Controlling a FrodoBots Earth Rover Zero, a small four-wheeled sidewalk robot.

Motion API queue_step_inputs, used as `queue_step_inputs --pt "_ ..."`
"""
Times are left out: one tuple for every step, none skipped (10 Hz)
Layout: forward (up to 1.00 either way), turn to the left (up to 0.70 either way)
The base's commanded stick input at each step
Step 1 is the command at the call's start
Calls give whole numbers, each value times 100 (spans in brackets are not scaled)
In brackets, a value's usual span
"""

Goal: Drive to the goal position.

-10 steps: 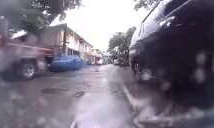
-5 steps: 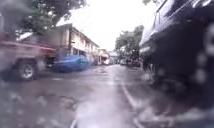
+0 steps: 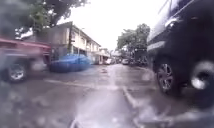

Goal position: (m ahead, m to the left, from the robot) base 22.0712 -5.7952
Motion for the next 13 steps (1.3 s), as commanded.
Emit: queue_step_inputs --pt "100 0" --pt "100 0" --pt "100 0" --pt "100 0" --pt "100 0" --pt "100 0" --pt "100 0" --pt "100 0" --pt "100 0" --pt "100 0" --pt "100 0" --pt "100 0" --pt "100 0"
